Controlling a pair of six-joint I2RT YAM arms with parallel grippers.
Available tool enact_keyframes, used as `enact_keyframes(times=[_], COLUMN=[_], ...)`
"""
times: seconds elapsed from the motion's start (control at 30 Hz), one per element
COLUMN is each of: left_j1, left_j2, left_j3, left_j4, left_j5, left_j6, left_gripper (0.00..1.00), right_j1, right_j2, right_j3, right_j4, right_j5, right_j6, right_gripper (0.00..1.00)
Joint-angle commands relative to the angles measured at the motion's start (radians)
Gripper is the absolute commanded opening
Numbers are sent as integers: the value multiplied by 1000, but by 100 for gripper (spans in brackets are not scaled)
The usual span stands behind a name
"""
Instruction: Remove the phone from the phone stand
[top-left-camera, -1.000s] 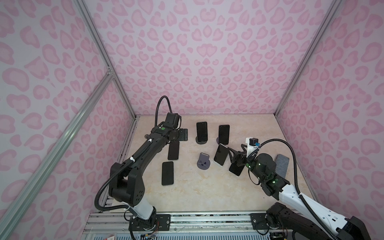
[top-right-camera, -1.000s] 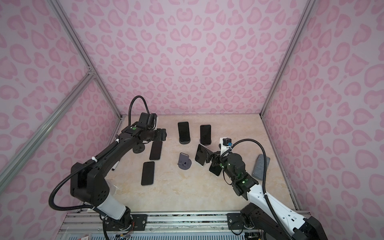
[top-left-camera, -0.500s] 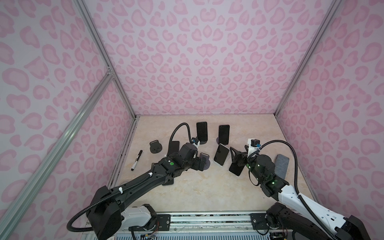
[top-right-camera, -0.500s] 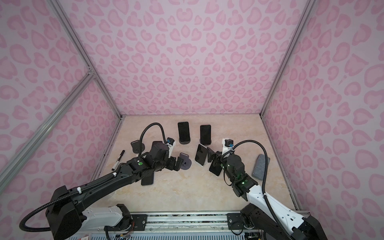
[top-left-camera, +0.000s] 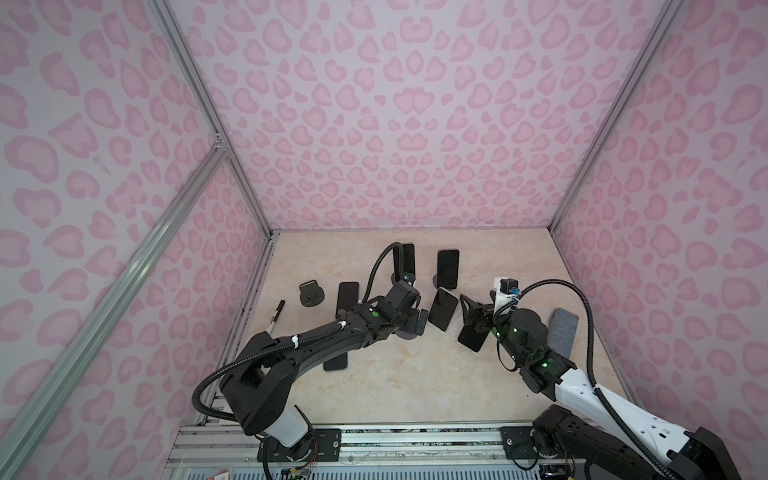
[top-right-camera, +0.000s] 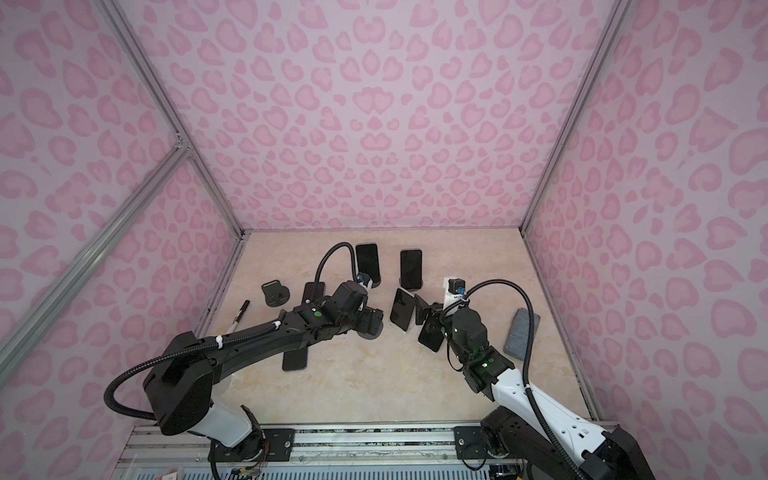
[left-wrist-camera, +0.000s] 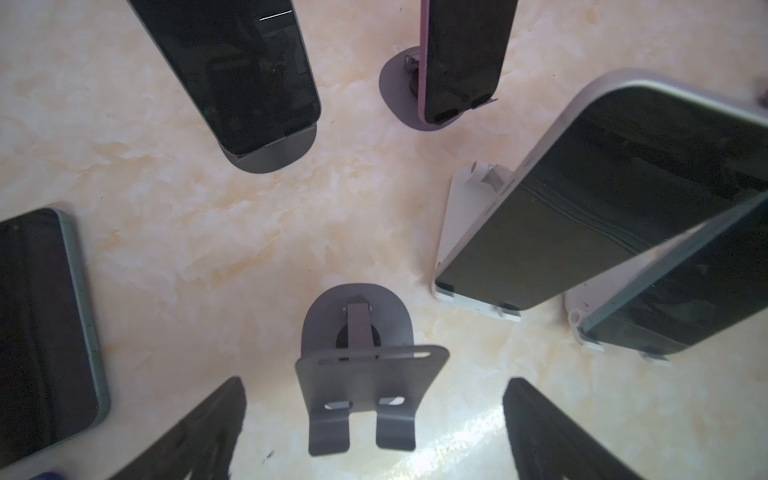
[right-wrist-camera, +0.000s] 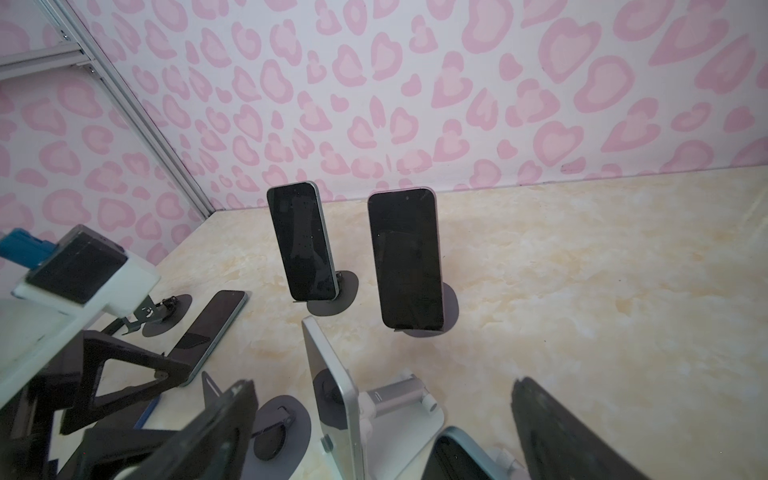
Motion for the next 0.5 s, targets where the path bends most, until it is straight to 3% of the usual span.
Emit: enact_keyframes(times=[0.0,0.3,0.47], left_j1=[0,1,0], left_j2=[37,86,50], left_j3=[4,-22,-35], left_j4=[39,101,94], left_j5=[-53,-66,-82], left_j6=[-25,-54,-62], left_gripper=[95,62,55], right_j1=[5,10,10], right_j2=[2,-4,-22], right_j3=[6,7,1], right_j4=[26,26,25], right_j5=[-11,-16,-7], right_j6=[-1,7,7], right_gripper=[98,97,97])
